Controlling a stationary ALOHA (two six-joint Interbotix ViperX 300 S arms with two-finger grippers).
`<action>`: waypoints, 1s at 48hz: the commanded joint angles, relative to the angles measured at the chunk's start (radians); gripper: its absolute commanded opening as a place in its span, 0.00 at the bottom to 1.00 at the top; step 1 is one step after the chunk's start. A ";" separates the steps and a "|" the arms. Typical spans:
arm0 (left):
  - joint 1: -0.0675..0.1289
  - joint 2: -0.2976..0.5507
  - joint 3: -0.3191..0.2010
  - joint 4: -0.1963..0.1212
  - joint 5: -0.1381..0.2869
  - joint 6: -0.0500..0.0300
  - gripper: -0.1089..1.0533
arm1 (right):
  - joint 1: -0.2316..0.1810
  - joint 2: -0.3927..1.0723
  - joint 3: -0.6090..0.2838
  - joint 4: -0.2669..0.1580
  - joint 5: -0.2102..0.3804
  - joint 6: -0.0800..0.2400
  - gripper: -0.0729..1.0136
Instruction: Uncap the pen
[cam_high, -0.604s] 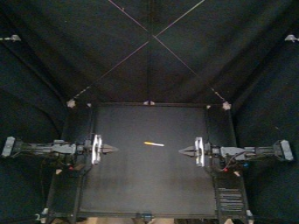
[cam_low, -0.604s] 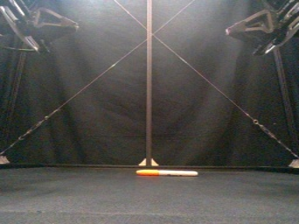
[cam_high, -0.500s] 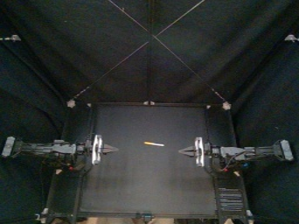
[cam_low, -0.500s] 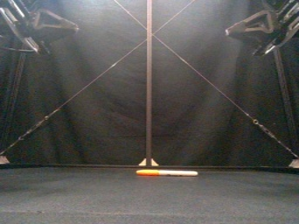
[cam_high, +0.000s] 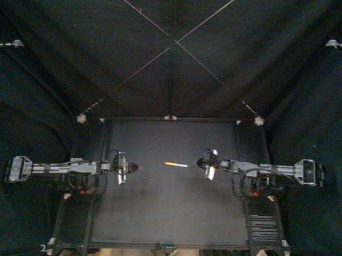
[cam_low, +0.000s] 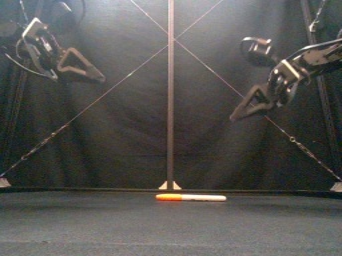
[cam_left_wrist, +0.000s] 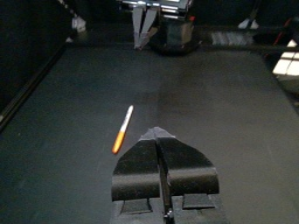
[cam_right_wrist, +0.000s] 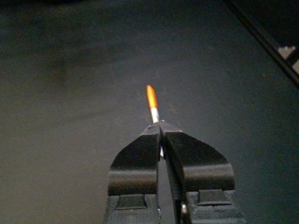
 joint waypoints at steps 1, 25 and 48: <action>0.015 0.038 -0.031 0.011 0.008 0.0015 0.15 | -0.023 0.097 -0.066 -0.026 0.023 0.000 0.19; 0.018 0.178 -0.057 0.044 0.035 0.0015 0.38 | -0.025 0.476 -0.308 -0.106 0.193 0.005 0.66; 0.026 0.206 -0.072 0.058 0.040 0.0015 0.79 | -0.025 0.568 -0.341 -0.097 0.221 0.006 0.76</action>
